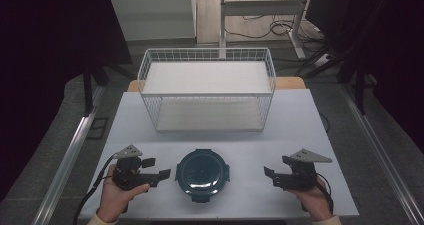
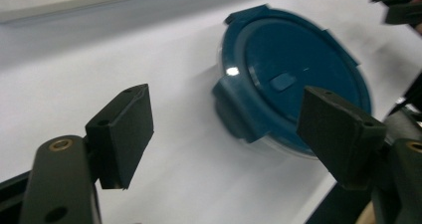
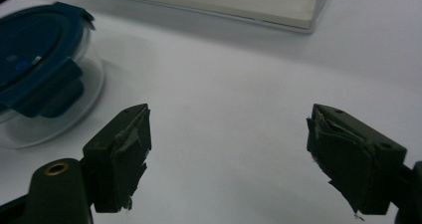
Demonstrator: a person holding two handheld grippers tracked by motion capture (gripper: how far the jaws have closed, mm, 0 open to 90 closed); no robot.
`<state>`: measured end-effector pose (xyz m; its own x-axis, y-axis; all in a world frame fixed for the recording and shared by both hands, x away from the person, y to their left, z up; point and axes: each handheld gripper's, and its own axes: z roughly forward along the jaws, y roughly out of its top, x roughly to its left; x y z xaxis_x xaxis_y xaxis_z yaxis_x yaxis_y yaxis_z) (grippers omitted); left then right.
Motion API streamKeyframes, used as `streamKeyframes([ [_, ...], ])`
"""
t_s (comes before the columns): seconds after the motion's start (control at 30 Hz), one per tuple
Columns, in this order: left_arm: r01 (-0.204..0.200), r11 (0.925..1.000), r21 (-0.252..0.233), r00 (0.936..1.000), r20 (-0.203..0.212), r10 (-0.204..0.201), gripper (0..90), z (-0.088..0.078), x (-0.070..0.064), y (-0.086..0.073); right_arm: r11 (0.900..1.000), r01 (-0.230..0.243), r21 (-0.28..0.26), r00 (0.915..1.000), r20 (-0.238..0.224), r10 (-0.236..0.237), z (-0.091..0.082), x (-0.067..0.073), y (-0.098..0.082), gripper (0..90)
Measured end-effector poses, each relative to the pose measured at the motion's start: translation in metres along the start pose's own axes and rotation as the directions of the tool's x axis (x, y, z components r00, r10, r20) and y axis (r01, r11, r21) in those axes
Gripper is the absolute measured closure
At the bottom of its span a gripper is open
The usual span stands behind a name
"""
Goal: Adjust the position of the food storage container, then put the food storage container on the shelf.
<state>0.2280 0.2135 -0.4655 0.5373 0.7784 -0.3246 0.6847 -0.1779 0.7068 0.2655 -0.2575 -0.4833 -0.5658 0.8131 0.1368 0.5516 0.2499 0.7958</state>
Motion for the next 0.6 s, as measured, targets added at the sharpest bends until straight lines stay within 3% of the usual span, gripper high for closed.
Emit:
streamKeyframes([
  [0.13, 0.030, 0.9995, -0.012, 0.9986, 0.045, -0.029, 21.7, 0.001, 0.002, 0.000, 1.000, 0.010, -0.025, 0.9996, -0.026, -0.010, -0.001, 0.006, 0.002, 15.8],
  [0.27, 0.047, 0.9985, -0.028, 0.9979, 0.046, -0.046, 20.9, -0.001, 0.004, 0.000, 1.000, 0.011, -0.004, 0.9992, -0.038, -0.011, 0.002, 0.012, 0.004, 13.4],
  [0.5, 0.063, 0.9977, -0.023, 0.9969, 0.049, -0.062, 19.3, 0.004, 0.004, 0.001, 0.999, -0.017, 0.035, 0.9944, -0.103, 0.020, 0.008, 0.026, 0.008, 11.5],
  [0.6, 0.075, 0.9970, -0.020, 0.9949, 0.069, -0.074, 20.0, 0.008, 0.003, 0.000, 0.996, -0.060, 0.061, 0.9900, -0.124, 0.067, 0.011, 0.031, 0.011, 10.5],
])
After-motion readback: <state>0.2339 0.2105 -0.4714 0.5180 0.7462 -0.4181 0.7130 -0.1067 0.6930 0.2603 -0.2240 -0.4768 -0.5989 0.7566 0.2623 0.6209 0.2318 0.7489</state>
